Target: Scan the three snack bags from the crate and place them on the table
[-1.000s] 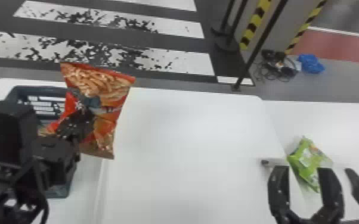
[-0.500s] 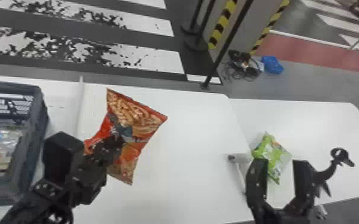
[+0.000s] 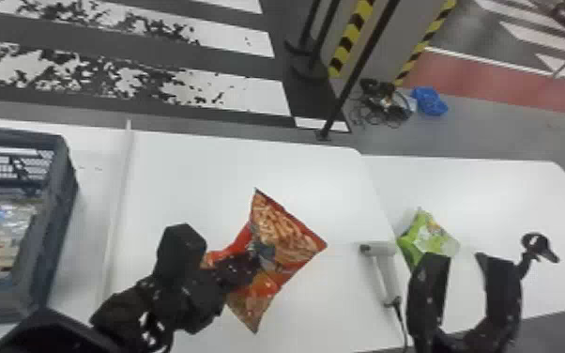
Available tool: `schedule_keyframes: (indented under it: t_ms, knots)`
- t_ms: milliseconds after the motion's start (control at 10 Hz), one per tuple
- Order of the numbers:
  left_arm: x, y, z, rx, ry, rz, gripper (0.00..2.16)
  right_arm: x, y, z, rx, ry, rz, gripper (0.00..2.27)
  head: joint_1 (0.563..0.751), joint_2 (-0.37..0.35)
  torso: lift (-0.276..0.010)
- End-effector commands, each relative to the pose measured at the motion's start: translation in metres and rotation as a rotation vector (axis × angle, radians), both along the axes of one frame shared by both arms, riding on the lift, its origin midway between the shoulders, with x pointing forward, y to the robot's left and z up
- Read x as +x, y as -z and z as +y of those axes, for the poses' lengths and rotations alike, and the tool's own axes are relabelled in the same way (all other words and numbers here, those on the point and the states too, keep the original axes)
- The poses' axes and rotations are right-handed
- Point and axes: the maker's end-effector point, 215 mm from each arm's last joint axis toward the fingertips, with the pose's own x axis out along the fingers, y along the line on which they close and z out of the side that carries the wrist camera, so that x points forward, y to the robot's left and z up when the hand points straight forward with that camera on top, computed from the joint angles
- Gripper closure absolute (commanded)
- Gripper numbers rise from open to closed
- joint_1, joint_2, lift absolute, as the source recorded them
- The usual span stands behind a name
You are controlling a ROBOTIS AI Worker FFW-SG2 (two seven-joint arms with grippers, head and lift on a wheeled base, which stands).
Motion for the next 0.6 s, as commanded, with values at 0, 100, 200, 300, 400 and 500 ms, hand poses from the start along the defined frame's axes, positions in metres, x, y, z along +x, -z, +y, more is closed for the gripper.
schedule_keyframes:
  t_ms: [0, 100, 200, 300, 400, 500]
  knots:
    - [-0.010, 0.012, -0.022, -0.008, 0.072, 0.043, 2.13, 0.000, 0.000, 0.001, 0.002, -0.002, -0.002, 0.11, 0.695, -0.350, -0.037]
    - [-0.020, 0.022, -0.035, -0.021, 0.138, 0.108, 2.13, 0.000, -0.002, 0.002, 0.004, -0.003, -0.009, 0.11, 0.695, -0.350, -0.037]
    - [-0.029, 0.031, -0.047, -0.017, 0.179, 0.144, 2.13, -0.002, -0.003, 0.002, 0.002, -0.003, -0.015, 0.11, 0.695, -0.350, -0.037]
    - [-0.030, 0.037, -0.057, -0.010, 0.196, 0.151, 2.13, -0.002, -0.004, 0.002, 0.002, -0.003, -0.018, 0.11, 0.695, -0.350, -0.037]
    - [-0.025, 0.043, -0.057, -0.006, 0.186, 0.136, 2.06, -0.005, -0.007, 0.002, -0.001, -0.004, -0.030, 0.11, 0.695, -0.350, -0.037]
    - [-0.014, 0.049, -0.055, 0.021, 0.128, 0.103, 1.58, -0.006, -0.009, 0.001, -0.004, -0.004, -0.033, 0.11, 0.695, -0.350, -0.037]
